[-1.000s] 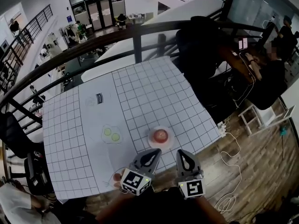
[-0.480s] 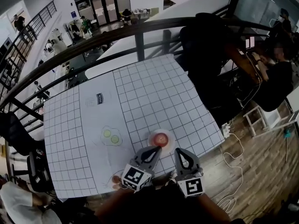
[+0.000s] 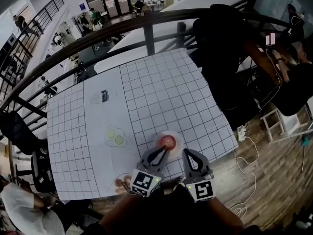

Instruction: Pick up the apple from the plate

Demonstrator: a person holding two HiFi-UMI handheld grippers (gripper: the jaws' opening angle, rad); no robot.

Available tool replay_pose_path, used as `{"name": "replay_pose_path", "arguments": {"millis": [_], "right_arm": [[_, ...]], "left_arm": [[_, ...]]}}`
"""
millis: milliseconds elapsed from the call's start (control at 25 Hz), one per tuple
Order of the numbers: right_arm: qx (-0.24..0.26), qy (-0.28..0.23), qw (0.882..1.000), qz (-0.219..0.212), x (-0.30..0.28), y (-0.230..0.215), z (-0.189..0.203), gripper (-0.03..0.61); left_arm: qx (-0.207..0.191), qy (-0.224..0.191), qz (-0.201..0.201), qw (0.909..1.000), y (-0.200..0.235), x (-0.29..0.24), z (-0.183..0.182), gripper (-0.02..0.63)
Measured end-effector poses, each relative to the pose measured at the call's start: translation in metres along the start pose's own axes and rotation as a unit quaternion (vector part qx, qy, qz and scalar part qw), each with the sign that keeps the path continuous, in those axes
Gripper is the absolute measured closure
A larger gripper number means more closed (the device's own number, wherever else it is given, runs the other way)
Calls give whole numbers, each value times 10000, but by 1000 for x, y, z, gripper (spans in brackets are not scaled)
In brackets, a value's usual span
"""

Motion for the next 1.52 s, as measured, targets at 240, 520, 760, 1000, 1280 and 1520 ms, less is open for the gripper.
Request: {"name": "replay_pose_path", "arguments": {"millis": [240, 520, 760, 1000, 1280, 1520], "right_arm": [[-54, 55, 10000, -53, -2, 0, 8, 555], [-153, 92, 9998, -57, -3, -1, 17, 555], [-284, 189, 9994, 13, -8, -4, 28, 555], [-344, 154, 9993, -33, -20, -4, 31, 555], [-407, 222, 9989, -24, -24, -9, 33, 555], [-412, 249, 9988, 2, -25, -14, 37, 555]], "left_arm": [[6, 32, 7, 10000, 2, -6, 6, 363], [-137, 510, -26, 9986, 17, -26, 43, 245], [-407, 1058, -308, 9931, 41, -46, 78, 225], [-390, 1336, -446, 9893, 55, -58, 98, 225], [-276, 1496, -503, 9871, 66, -66, 116, 225], [-387, 1589, -467, 9854, 71, -76, 119, 225]]}}
Point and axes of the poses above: the fingertips, and each gripper's own axes: x backward along the fingers, y to its left, z out of its underside, the point moved 2 cm from there along x, backward along the fingers, and after that the axes turned 15 degrees about x, right-handed, at the moved point
